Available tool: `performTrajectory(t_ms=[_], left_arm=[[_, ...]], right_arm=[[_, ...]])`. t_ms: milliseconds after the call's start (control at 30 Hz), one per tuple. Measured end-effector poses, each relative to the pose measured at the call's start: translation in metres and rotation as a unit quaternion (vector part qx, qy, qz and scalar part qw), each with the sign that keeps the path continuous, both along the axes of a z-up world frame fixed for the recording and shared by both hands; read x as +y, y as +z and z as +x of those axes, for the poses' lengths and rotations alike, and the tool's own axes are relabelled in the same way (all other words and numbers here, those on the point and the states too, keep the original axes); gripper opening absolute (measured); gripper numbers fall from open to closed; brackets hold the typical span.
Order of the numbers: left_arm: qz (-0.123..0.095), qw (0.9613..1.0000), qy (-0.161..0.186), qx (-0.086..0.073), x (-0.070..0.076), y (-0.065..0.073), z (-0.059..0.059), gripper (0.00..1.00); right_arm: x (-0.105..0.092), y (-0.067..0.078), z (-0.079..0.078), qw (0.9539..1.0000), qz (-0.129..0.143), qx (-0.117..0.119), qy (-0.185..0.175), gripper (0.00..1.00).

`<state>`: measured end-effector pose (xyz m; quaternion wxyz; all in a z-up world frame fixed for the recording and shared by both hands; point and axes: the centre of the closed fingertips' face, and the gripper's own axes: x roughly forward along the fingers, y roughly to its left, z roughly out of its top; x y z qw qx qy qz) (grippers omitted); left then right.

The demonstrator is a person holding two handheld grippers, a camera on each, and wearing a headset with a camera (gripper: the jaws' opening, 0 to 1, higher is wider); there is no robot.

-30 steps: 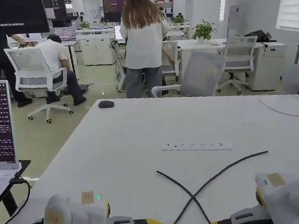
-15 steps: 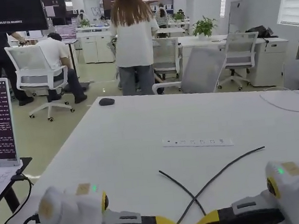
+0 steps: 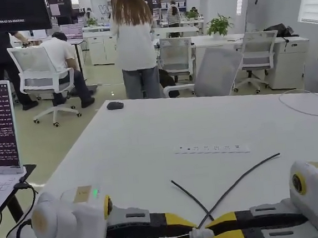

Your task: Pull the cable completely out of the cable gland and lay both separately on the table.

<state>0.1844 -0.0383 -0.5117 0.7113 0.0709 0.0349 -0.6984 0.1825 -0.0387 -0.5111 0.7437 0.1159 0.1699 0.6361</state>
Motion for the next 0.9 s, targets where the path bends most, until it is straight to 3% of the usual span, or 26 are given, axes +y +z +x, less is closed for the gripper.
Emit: performTrajectory(t_ms=[100,267,300,367,400,467,533,567,600,700,767,833,900], left_arm=[[0.009,0.9996,-0.002,-0.026,-0.0014,0.0009,-0.0006,0.16],[0.006,0.999,-0.002,-0.044,-0.0024,0.0044,0.0007,0.16],[0.006,0.9988,-0.004,-0.048,-0.0025,0.0047,0.0004,0.16],[0.016,0.9977,-0.009,-0.064,-0.0038,0.0037,-0.002,0.16],[0.025,0.9967,-0.01,-0.076,-0.0045,0.0024,-0.0023,0.16],[0.032,0.9961,-0.012,-0.081,-0.0054,0.002,-0.0032,0.16],[0.023,0.9969,-0.006,-0.075,-0.0035,0.0053,0.0008,0.16],[0.011,0.9977,-0.003,-0.067,-0.0033,0.0086,0.0022,0.15],[0.012,0.9975,-0.002,-0.07,-0.0037,0.0087,0.0025,0.15],[0.032,0.9964,-0.008,-0.077,-0.006,0.0056,0.0012,0.15],[0.043,0.9967,-0.012,-0.069,-0.0063,0.0032,0.0005,0.15],[0.044,0.9979,-0.007,-0.047,-0.0055,0.0026,0.0023,0.15],[0.03,0.9994,0.002,-0.018,-0.0046,0.006,0.0049,0.15]], right_arm=[[-0.0005,-0.001,0.0012,0.9999,0.003,0.013,0.003,0.13],[-0.0017,0.0001,0.0013,0.9984,0.018,0.053,0.006,0.12],[-0.0015,0.0003,-0.001,0.9964,0.02,0.082,0.009,0.12],[-0.0019,-0.0031,-0.0036,0.9942,0.009,0.106,0.02,0.12],[-0.0021,-0.0043,-0.0029,0.9939,0.005,0.108,0.022,0.11],[-0.0022,-0.0044,-0.0032,0.9941,0.004,0.105,0.024,0.11],[-0.0032,-0.0001,-0.0016,0.9958,0.012,0.089,0.019,0.1],[-0.004,0.0027,-0.0009,0.9958,0.017,0.089,0.018,0.1],[-0.0041,0.0033,0.0002,0.9957,0.017,0.09,0.016,0.1],[-0.0036,0.0005,-0.0006,0.9961,0.004,0.086,0.016,0.09],[-0.0024,-0.0022,-0.0031,0.9972,-0.012,0.071,0.02,0.09],[-0.0023,-0.0021,-0.0023,0.9984,-0.021,0.048,0.018,0.09],[-0.002,0.0018,-0.0005,0.9991,-0.021,0.033,0.016,0.08]])
